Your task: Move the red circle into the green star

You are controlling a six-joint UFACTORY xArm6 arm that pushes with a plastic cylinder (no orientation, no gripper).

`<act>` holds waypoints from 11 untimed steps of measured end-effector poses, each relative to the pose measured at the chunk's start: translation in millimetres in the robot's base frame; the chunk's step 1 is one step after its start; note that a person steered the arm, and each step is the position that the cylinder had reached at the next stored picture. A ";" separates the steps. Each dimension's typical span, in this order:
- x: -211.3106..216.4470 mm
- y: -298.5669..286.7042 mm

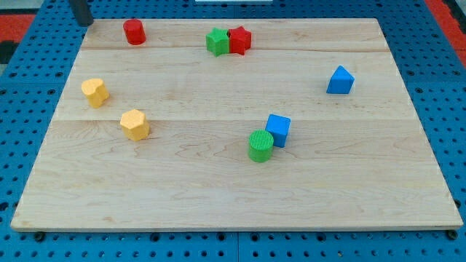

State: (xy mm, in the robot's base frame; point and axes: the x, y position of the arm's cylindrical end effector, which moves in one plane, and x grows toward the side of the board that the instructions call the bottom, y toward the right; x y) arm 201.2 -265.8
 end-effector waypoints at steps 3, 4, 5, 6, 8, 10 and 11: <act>35.3 156.5; 36.0 121.1; 52.1 123.6; 59.7 98.5; 70.7 117.7; 76.4 151.2; 81.2 190.8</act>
